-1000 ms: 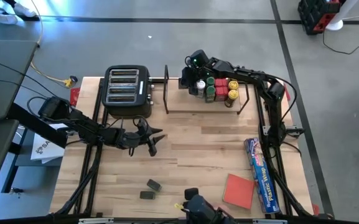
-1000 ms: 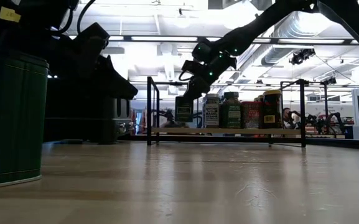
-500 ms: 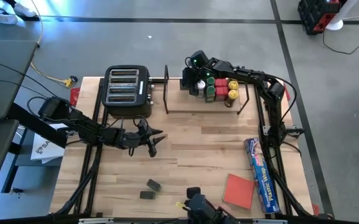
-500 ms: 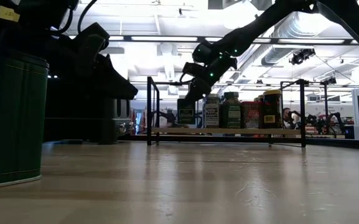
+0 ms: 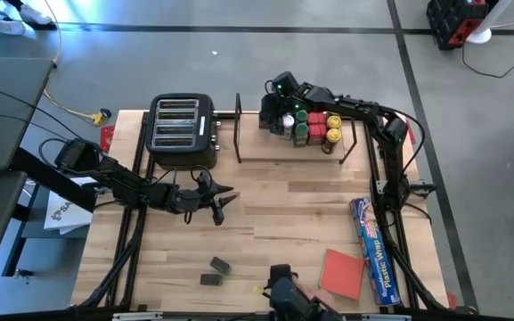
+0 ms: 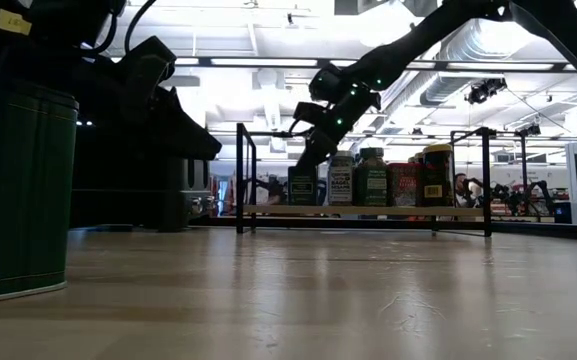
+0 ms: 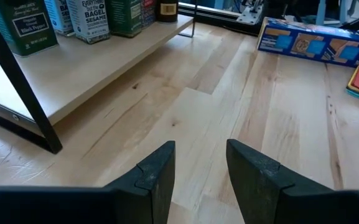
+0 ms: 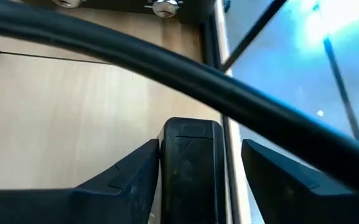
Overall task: Shelf spices
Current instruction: Put the top right green seasoning can on the shelf
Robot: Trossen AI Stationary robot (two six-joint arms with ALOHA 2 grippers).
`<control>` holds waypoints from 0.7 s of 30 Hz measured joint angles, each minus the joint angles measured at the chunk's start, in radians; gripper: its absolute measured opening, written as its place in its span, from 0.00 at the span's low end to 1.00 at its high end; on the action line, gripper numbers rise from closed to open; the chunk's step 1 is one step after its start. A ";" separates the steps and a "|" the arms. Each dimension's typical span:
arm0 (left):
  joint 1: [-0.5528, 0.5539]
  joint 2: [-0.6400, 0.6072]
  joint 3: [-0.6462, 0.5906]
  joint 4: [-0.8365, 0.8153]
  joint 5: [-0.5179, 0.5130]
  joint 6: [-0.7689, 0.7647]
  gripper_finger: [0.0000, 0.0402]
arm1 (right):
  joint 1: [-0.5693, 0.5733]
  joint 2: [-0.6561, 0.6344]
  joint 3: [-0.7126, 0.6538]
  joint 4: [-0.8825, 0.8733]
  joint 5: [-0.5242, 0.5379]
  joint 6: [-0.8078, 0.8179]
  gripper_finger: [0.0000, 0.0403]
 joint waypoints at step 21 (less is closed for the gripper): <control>0.000 0.000 0.000 0.000 0.000 0.000 0.34 | 0.023 -0.017 0.000 0.007 0.109 -0.091 0.56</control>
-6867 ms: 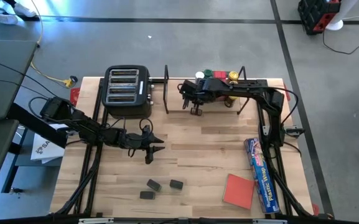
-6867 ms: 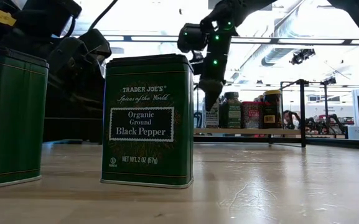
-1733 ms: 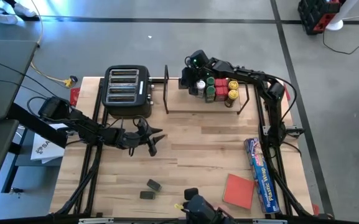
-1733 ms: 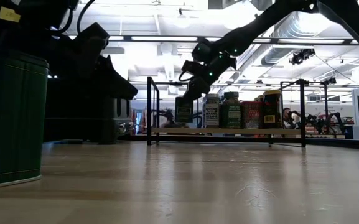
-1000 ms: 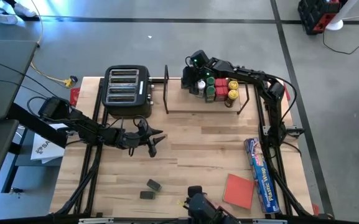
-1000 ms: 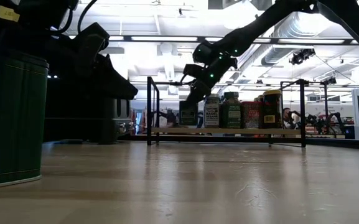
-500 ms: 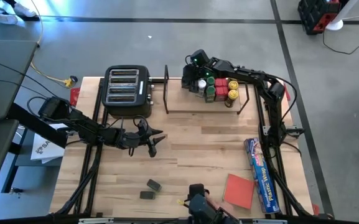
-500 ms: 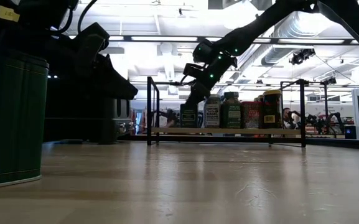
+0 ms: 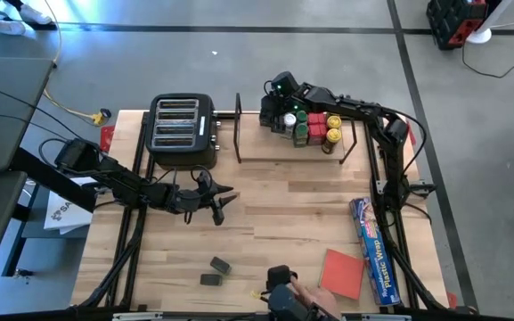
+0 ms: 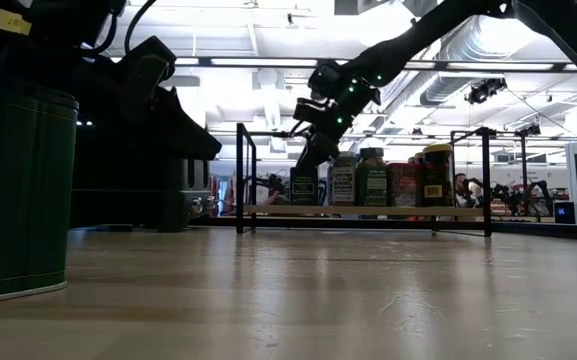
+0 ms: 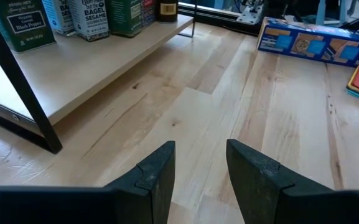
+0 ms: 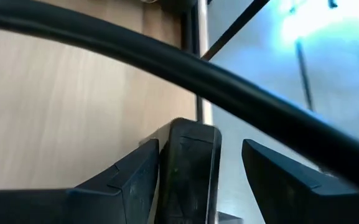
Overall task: Shelf spices
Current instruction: Put the top right green seasoning can on the shelf
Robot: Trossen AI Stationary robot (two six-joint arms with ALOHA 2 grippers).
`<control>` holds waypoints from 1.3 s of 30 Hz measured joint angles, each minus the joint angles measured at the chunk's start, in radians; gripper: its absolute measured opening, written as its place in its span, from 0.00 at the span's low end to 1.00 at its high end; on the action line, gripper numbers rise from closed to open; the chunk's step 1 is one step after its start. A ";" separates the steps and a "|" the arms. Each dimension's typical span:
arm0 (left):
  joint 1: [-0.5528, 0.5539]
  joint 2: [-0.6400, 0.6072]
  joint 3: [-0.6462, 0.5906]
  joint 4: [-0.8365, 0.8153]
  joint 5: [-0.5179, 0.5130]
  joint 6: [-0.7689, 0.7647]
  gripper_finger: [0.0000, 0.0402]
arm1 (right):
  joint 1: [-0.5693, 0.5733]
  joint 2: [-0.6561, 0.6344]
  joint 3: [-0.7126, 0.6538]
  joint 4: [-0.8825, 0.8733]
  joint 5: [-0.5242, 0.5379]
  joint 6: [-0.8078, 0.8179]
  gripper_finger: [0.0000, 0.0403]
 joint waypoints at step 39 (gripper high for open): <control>0.000 0.000 0.000 0.050 -0.008 -0.001 0.34 | 0.083 -0.019 0.000 -0.110 0.184 0.147 0.00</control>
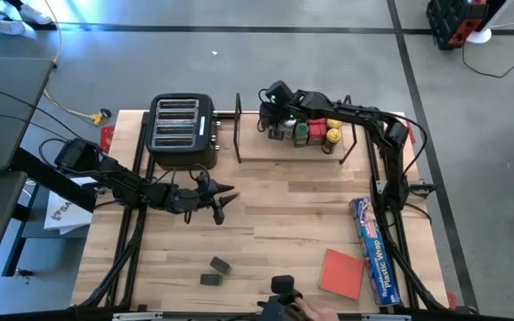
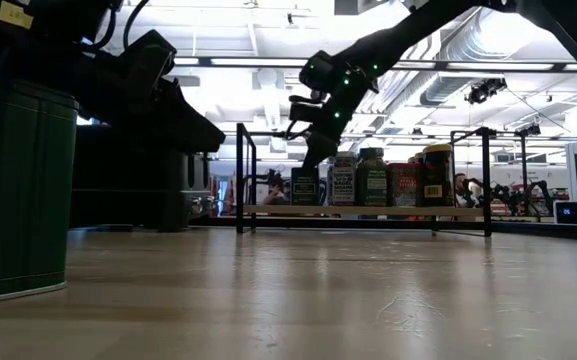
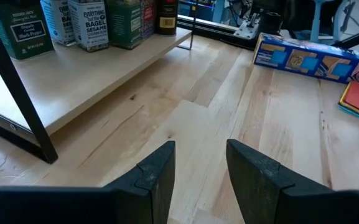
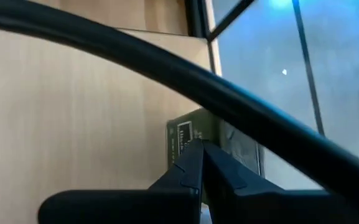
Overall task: Shelf spices
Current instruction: Put the top right green seasoning can on the shelf, then put the top green seasoning can on the shelf aligned with the other green seasoning can
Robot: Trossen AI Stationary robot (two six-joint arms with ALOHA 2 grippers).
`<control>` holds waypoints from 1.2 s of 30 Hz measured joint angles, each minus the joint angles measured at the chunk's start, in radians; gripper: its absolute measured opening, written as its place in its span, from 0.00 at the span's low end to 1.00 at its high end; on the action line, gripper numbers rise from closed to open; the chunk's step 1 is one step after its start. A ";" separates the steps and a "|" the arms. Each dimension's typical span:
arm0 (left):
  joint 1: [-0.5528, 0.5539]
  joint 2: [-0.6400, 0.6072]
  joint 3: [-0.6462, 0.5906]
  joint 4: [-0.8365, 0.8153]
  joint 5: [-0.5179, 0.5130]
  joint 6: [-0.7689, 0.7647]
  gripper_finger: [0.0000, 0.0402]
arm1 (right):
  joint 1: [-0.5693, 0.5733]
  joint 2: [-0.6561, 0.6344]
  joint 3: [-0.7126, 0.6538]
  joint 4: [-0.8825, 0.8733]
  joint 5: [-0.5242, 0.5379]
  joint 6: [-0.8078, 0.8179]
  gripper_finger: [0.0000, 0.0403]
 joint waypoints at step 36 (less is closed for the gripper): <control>-0.013 -0.240 0.102 -0.342 0.006 0.054 0.33 | 0.203 -0.278 -0.088 -0.054 0.062 0.130 0.00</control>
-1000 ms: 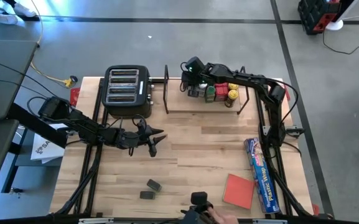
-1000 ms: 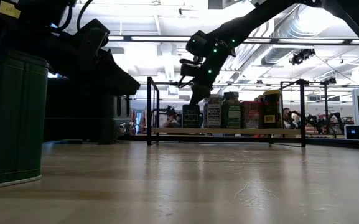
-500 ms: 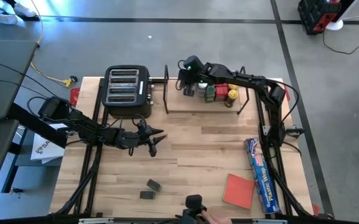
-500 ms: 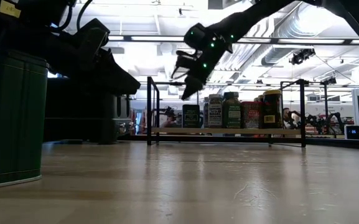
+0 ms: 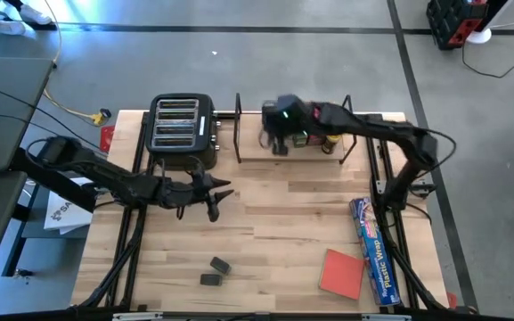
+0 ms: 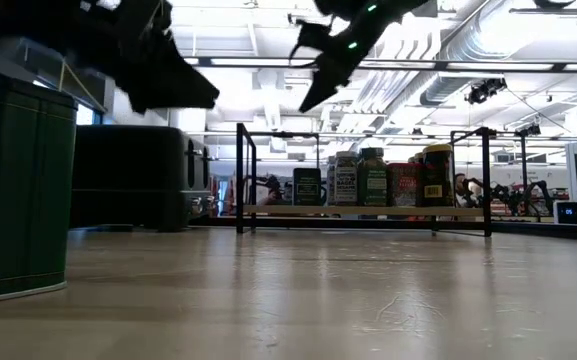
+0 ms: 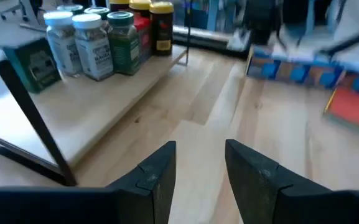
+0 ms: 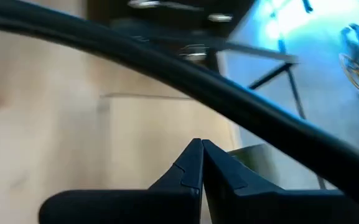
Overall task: Shelf spices
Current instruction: Put the top green seasoning can on the shelf aligned with the other green seasoning can
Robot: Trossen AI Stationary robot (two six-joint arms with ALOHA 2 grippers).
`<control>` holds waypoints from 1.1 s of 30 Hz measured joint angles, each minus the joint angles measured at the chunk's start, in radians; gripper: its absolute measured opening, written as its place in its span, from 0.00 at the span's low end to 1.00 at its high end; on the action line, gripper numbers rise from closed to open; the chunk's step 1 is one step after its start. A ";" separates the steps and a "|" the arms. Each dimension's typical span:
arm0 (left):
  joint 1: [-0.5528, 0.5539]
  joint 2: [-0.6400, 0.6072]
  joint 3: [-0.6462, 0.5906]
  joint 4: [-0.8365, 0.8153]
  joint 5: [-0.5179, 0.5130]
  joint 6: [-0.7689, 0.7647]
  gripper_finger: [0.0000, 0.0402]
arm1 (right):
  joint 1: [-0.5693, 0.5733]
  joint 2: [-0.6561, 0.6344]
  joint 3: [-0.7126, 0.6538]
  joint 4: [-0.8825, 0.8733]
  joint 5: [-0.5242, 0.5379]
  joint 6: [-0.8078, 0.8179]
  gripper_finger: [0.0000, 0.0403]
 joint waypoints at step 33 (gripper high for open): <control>-0.650 0.447 0.451 -0.868 0.146 -0.647 0.37 | 0.894 -0.311 -0.801 0.995 0.530 0.544 0.00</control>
